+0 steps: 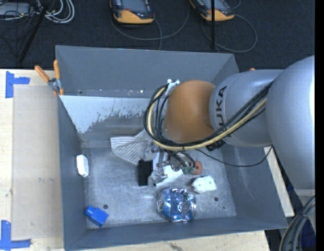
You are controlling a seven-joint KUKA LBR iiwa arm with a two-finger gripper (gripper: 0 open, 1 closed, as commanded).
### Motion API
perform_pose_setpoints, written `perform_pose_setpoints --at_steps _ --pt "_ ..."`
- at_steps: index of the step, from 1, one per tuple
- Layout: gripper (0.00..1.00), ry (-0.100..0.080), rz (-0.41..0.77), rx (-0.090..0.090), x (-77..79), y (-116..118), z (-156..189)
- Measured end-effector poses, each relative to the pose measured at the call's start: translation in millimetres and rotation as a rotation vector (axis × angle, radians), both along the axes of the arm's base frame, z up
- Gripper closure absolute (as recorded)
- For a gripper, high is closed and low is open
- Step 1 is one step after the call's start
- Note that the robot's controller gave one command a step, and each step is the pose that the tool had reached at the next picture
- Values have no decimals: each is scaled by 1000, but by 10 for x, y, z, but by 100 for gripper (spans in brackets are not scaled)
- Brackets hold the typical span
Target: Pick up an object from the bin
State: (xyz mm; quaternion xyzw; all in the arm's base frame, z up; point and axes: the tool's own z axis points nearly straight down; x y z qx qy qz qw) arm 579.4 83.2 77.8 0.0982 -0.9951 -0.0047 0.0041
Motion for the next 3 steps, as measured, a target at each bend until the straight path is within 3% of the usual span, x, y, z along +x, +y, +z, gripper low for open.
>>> perform_pose_setpoints --at_steps 1,2,3 --pt "100 0 0 0 0 0 0" --pt "100 2 82 -16 50 131 -2" --pt "100 -8 237 -6 61 15 1901"
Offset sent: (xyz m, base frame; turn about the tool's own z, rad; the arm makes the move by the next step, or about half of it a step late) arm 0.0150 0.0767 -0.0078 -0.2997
